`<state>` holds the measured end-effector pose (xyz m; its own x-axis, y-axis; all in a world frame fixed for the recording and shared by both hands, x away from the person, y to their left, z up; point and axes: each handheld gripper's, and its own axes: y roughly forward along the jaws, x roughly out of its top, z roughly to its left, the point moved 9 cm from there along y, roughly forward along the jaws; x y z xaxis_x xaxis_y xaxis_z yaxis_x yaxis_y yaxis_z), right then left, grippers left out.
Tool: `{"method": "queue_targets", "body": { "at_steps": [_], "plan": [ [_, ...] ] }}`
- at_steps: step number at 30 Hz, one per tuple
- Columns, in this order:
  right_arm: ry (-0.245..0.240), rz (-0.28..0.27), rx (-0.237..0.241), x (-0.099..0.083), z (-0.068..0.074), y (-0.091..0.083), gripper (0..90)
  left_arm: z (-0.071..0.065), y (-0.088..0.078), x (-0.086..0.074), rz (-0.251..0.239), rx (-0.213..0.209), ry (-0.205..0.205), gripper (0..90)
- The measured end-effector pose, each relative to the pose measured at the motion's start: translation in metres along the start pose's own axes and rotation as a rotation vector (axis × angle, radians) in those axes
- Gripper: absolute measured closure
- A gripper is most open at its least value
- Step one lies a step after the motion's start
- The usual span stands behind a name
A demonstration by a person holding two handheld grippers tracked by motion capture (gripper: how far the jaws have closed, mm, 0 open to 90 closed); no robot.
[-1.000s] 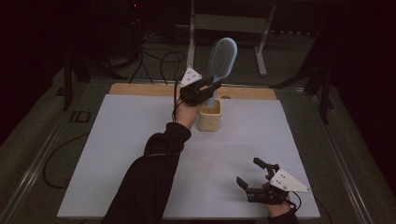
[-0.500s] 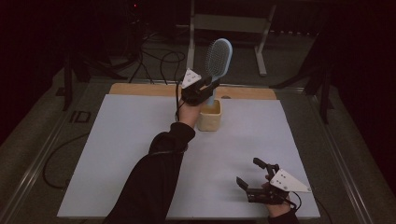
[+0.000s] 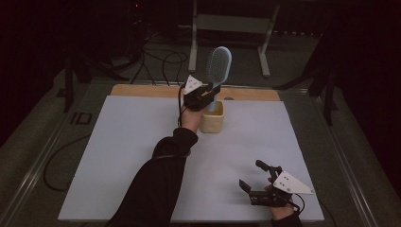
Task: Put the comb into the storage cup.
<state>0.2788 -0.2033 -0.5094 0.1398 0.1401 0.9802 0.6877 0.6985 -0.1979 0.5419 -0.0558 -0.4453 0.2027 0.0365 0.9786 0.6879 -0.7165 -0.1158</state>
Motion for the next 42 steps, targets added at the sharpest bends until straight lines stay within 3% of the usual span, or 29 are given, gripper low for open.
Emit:
{"method": "queue_targets", "body": {
  "at_steps": [5, 18, 25, 29, 30, 33, 35, 36, 38, 42],
  "plan": [
    [0.002, 0.0, 0.001, 0.0, 0.0, 0.001, 9.3, 0.002, 0.0, -0.01, 0.003, 0.0, -0.007, 70.0],
    [0.003, -0.002, 0.005, 0.0, 0.0, 0.001, 9.3, -0.004, 0.003, -0.029, 0.048, -0.006, 0.022, 69.9],
    [0.005, -0.001, 0.008, 0.0, 0.001, 0.001, 9.3, -0.006, 0.002, -0.036, 0.063, 0.004, 0.068, 69.8],
    [0.002, -0.001, 0.011, 0.0, 0.001, 0.002, 9.3, -0.007, 0.0, -0.035, 0.06, -0.018, 0.076, 68.9],
    [0.001, 0.0, 0.011, 0.0, 0.001, 0.002, 9.3, -0.008, -0.001, -0.034, 0.058, -0.038, 0.061, 65.3],
    [0.001, 0.001, 0.009, 0.0, 0.001, 0.001, 9.3, -0.007, -0.001, -0.038, 0.101, -0.051, 0.032, 32.2],
    [0.0, 0.001, 0.004, 0.0, 0.001, 0.0, 9.3, -0.008, -0.003, -0.038, 0.111, -0.082, 0.014, 18.7],
    [-0.001, -0.001, 0.003, 0.0, 0.0, 0.0, 9.3, -0.008, -0.003, -0.039, 0.128, -0.074, 0.016, 13.0],
    [0.002, 0.0, 0.002, 0.0, 0.0, 0.001, 9.3, -0.01, -0.006, -0.039, 0.138, -0.111, 0.036, 5.1],
    [-0.005, 0.001, 0.004, 0.0, 0.001, 0.001, 9.3, -0.01, -0.009, -0.041, 0.163, -0.117, 0.041, 0.0]
  ]
}}
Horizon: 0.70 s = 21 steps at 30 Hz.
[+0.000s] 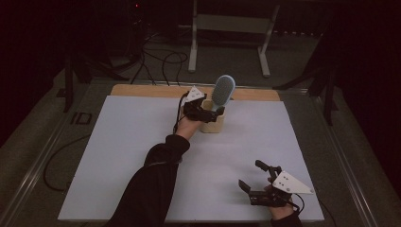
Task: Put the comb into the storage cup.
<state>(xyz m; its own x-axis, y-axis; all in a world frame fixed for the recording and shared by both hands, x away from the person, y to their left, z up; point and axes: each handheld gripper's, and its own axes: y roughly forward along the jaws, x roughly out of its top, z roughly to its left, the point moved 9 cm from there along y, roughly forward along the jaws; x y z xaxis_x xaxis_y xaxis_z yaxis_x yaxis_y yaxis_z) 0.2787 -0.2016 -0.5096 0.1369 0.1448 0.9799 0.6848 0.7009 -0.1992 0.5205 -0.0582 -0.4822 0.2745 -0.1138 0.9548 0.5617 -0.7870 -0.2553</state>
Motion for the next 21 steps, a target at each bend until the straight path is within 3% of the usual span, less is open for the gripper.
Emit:
{"method": "queue_targets", "body": {
  "at_steps": [6, 16, 19, 21],
  "plan": [
    [-0.002, 0.0, -0.001, 0.0, 0.0, 0.0, 9.3, 0.004, -0.006, 0.003, 0.0, 0.035, 0.015, 0.0],
    [-0.003, 0.003, -0.002, 0.0, 0.0, 0.001, 9.3, 0.005, -0.015, 0.005, 0.036, 0.046, 0.024, 0.0],
    [-0.004, 0.006, -0.003, 0.0, 0.0, 0.001, 9.3, 0.005, -0.018, 0.005, 0.043, 0.036, 0.011, 0.0],
    [-0.006, 0.007, -0.003, -0.001, 0.0, 0.001, 9.3, 0.002, -0.021, 0.004, 0.065, 0.006, 0.012, 0.0]
  ]
}}
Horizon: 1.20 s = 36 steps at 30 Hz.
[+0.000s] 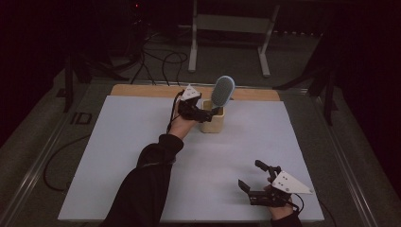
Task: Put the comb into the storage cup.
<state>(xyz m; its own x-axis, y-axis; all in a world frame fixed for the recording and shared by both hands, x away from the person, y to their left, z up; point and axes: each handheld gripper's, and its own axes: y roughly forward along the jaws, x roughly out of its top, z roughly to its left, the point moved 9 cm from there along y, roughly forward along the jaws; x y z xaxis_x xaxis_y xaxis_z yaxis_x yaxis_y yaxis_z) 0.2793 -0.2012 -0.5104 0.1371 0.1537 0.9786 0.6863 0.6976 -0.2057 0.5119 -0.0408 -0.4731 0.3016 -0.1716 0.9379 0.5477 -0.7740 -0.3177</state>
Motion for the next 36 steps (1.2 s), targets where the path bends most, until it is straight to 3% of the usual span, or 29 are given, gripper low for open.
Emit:
{"method": "queue_targets", "body": {
  "at_steps": [2, 6, 12, 18, 25, 36],
  "plan": [
    [0.004, 0.002, 0.001, 0.0, 0.0, 0.0, 9.3, -0.002, -0.002, -0.001, 0.021, -0.028, 0.0, 0.0],
    [0.002, -0.001, 0.0, 0.001, 0.001, 0.0, 9.3, -0.002, -0.009, 0.0, 0.037, -0.026, 0.024, 0.0],
    [-0.004, 0.001, -0.001, 0.001, 0.001, 0.0, 9.3, -0.004, -0.02, -0.002, 0.071, -0.047, 0.027, 0.0],
    [0.007, 0.008, 0.008, 0.0, 0.002, 0.001, 9.3, -0.008, -0.031, 0.001, 0.051, -0.083, 0.024, 0.0],
    [-0.004, 0.009, 0.005, 0.0, 0.002, 0.001, 9.3, -0.01, -0.047, -0.005, 0.072, -0.115, 0.036, 0.0],
    [-0.006, 0.017, 0.001, -0.002, 0.001, 0.003, 9.3, -0.006, -0.077, -0.011, 0.082, -0.112, 0.04, 0.0]
  ]
}}
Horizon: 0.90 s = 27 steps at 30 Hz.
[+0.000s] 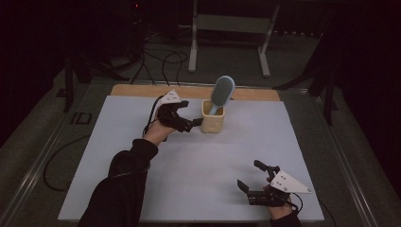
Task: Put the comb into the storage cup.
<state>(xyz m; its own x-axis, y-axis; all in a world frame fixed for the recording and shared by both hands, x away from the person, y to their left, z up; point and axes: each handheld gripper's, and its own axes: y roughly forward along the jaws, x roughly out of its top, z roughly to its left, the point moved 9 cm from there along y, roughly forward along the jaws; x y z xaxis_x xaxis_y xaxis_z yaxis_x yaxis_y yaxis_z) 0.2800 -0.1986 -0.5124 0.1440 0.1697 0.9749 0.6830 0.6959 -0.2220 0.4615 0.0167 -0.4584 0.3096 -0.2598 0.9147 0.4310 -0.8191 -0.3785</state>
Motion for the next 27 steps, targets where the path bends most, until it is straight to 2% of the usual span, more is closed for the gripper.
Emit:
{"method": "queue_targets", "body": {
  "at_steps": [17, 24, 27],
  "plan": [
    [-0.007, 0.008, 0.001, -0.001, 0.001, 0.004, 9.3, -0.001, -0.046, -0.017, -0.004, 0.006, 0.007, 0.0],
    [-0.007, 0.013, 0.001, -0.002, 0.002, 0.005, 9.3, -0.004, -0.06, -0.026, -0.005, 0.008, 0.009, 0.0],
    [-0.008, 0.014, 0.003, -0.002, 0.002, 0.005, 9.3, -0.004, -0.069, -0.034, -0.002, 0.016, 0.007, 0.0]
  ]
}}
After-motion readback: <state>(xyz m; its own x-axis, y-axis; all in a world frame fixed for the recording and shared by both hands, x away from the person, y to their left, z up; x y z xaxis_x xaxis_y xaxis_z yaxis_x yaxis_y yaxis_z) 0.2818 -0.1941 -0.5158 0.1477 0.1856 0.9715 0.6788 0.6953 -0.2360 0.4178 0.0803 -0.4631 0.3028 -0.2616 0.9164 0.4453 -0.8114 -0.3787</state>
